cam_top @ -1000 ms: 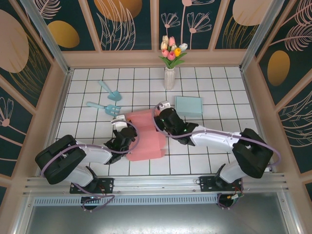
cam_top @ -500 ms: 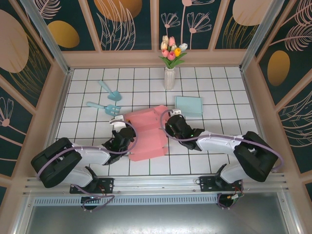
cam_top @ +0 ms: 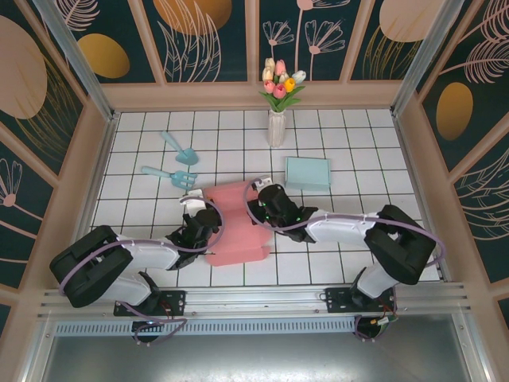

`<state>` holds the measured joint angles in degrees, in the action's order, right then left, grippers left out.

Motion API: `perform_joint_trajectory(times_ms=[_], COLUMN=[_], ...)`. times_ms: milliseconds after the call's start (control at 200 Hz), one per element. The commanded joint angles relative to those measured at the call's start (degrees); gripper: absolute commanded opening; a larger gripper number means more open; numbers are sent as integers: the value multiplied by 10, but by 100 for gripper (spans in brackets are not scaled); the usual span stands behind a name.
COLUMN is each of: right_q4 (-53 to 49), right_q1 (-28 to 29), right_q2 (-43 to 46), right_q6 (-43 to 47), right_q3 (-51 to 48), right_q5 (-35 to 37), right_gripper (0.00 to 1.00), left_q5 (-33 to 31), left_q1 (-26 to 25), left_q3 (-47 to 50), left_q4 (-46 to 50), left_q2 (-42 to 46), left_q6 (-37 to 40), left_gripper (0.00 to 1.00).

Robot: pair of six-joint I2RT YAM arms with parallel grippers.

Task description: Fold the paper box

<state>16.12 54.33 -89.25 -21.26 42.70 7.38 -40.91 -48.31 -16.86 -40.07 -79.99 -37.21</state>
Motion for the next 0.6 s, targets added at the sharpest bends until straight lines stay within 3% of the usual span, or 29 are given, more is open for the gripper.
perform_joint_trajectory(times_ms=[0, 270, 475, 596], right_q4=[6, -80, -161, -170], right_q1=[11, 33, 34, 5], right_q2=[-12, 82, 200, 278], right_q6=[13, 20, 34, 40], right_q3=[21, 11, -27, -73], right_q5=[-6, 58, 149, 177], right_gripper=[15, 20, 35, 46], left_q5=[1, -18, -12, 5], left_q1=[1, 1, 1, 1], left_q3=[-4, 2, 9, 26], left_q4=[-12, -18, -34, -73], left_q2=[-1, -3, 1, 10], left_q6=[-11, -2, 15, 43], left_gripper=[0, 0, 0, 0])
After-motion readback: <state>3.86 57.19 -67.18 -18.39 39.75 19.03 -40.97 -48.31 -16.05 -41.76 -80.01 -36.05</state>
